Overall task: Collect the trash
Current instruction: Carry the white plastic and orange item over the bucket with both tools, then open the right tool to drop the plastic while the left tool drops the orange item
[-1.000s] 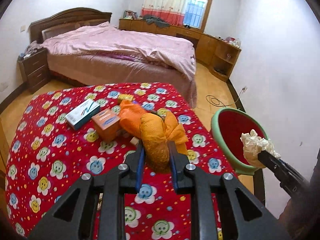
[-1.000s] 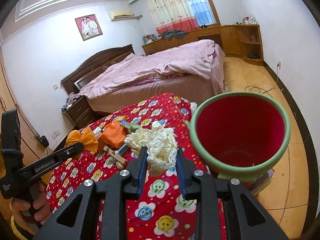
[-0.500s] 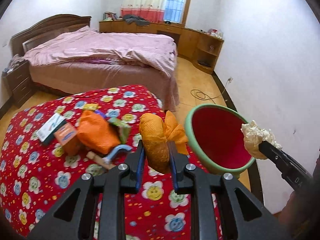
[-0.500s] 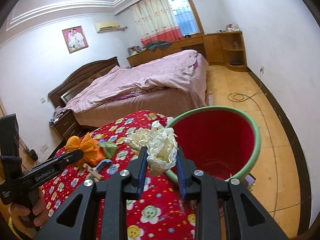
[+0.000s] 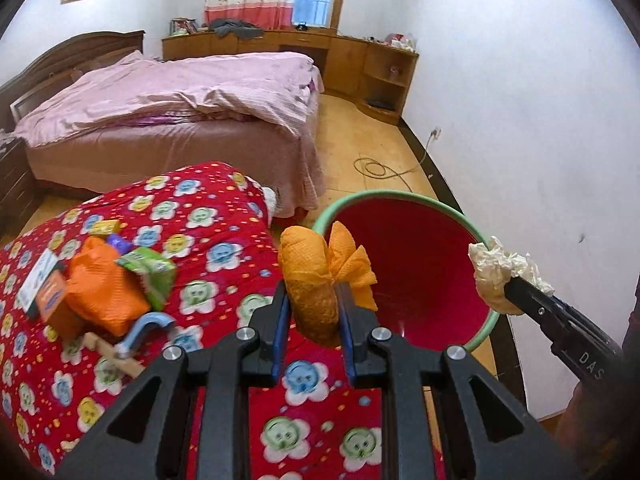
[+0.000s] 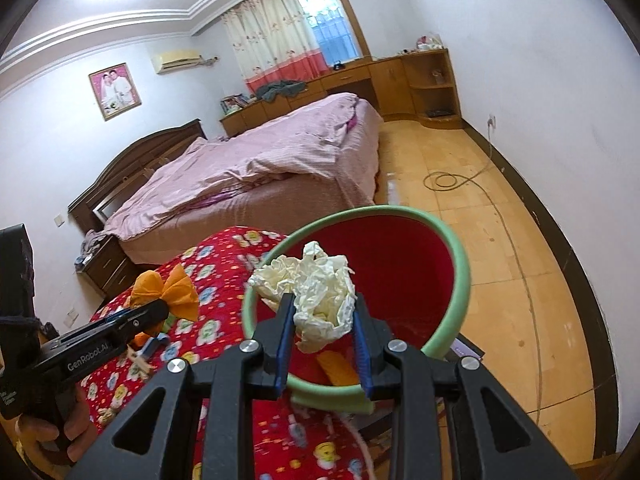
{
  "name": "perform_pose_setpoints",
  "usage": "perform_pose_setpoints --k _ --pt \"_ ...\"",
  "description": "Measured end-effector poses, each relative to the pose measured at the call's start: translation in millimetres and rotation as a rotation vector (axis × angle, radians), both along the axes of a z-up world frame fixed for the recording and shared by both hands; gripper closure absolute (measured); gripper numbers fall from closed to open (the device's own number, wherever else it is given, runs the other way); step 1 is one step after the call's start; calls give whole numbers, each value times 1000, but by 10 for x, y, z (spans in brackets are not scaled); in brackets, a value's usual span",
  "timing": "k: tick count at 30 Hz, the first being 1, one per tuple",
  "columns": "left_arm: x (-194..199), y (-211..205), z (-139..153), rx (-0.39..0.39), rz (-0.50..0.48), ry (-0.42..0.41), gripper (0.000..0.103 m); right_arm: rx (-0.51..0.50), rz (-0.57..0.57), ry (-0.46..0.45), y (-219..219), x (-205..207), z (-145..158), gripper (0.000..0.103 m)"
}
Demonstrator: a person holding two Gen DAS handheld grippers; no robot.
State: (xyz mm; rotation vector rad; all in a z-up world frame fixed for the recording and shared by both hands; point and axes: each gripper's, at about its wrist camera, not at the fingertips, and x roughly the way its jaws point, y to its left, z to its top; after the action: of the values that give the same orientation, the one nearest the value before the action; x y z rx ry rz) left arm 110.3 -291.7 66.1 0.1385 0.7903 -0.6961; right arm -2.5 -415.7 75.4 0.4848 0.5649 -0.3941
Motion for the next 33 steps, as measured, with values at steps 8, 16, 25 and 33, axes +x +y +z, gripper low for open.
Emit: perform_pose_setpoints --k 8,16,25,33 --pt "117 -458 -252 44 -39 37 81 33 -34 46 -330 126 -204 74" --pt "251 -726 -454 67 -42 80 80 51 -54 82 -635 253 -345 71" --pt "326 -802 -529 73 -48 116 66 46 -51 99 -762 378 -373 58" --pt "321 -668 -443 54 -31 113 66 51 -61 84 -736 349 -343 52"
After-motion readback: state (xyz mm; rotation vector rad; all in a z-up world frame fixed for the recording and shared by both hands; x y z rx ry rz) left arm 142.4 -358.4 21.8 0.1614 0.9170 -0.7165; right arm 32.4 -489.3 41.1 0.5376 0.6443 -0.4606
